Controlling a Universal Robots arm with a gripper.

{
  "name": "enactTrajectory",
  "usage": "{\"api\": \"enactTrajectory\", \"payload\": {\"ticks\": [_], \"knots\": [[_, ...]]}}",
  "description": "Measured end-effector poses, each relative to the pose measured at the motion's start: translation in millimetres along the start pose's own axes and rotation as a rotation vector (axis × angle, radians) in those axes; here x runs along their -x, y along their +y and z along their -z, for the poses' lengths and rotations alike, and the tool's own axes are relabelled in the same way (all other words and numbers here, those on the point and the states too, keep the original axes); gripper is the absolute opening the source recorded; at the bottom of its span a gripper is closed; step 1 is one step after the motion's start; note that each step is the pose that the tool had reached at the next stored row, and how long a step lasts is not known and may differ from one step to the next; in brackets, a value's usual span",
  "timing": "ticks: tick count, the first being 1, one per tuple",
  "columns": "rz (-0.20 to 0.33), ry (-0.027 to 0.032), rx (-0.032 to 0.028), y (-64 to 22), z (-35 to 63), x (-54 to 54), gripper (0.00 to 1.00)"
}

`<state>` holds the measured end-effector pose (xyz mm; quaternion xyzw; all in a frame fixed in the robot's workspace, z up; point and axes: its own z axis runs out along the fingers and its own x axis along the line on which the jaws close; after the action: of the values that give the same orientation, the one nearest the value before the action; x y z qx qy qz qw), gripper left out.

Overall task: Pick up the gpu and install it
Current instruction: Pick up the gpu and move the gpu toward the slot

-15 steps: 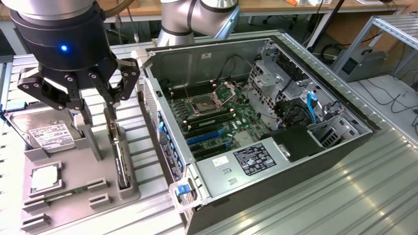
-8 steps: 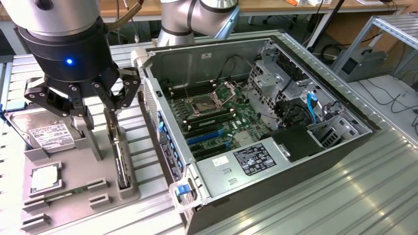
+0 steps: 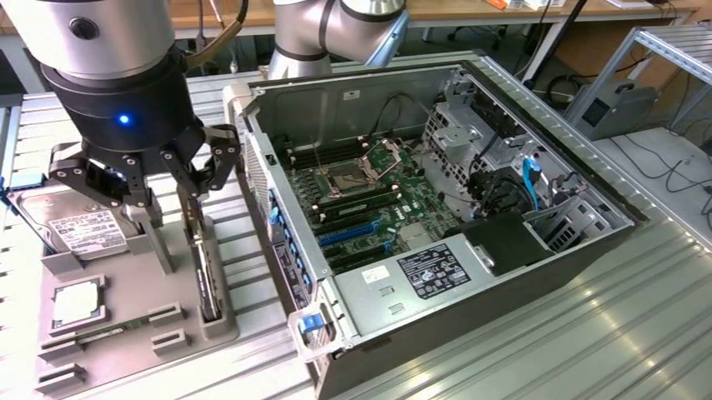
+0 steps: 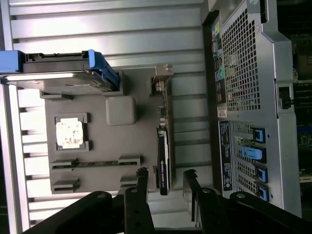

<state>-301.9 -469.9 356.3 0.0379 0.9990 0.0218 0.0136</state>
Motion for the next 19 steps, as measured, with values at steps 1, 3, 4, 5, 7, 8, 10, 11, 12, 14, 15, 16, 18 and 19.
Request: {"api": "enactTrajectory", "payload": {"ticks": [1,3,4,5,7,8,10,11,12,14,15,16,18,19], "knots": [[0.000,-0.0001,0.0000,-0.2,-3.7,-0.1,0.42],[0.000,-0.0001,0.0001,-0.4,-8.7,-0.2,0.42],[0.000,-0.0001,0.0001,-0.5,-10.8,-0.3,0.42],[0.000,-0.0001,0.0000,-0.6,-13.8,-0.3,0.42],[0.000,0.0000,0.0000,-0.7,-17.5,-0.4,0.42],[0.000,0.0000,0.0000,-0.8,-19.0,-0.5,0.42],[0.000,-0.0002,0.0002,-0.9,-23.2,-0.6,0.42],[0.000,-0.0001,0.0001,-1.0,-25.0,-0.6,0.42],[0.000,-0.0001,0.0000,-1.0,-26.8,-0.7,0.42],[0.000,-0.0001,0.0001,-1.0,-31.6,-0.8,0.42],[0.000,0.0000,0.0000,-1.1,-33.4,-0.9,0.42],[0.000,-0.0001,0.0000,-1.1,-37.0,-1.0,0.42],[0.000,0.0000,0.0001,-1.2,-41.2,-1.1,0.42],[0.000,-0.0001,0.0001,-1.2,-42.7,-1.1,0.42]]}}
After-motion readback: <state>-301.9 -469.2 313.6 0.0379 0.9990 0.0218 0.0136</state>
